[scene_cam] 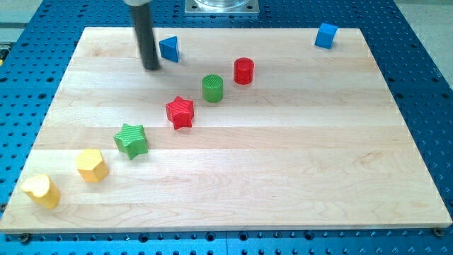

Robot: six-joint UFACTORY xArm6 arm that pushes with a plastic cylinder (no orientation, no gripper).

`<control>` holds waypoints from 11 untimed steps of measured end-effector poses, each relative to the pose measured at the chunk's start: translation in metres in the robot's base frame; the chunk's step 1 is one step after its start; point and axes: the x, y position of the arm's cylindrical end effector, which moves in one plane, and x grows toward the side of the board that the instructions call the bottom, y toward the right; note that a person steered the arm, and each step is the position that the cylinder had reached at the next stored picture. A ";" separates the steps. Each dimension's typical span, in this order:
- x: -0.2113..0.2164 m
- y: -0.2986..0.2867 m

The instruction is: Place the triangle in between red circle and blue cube

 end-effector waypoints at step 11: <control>0.000 0.152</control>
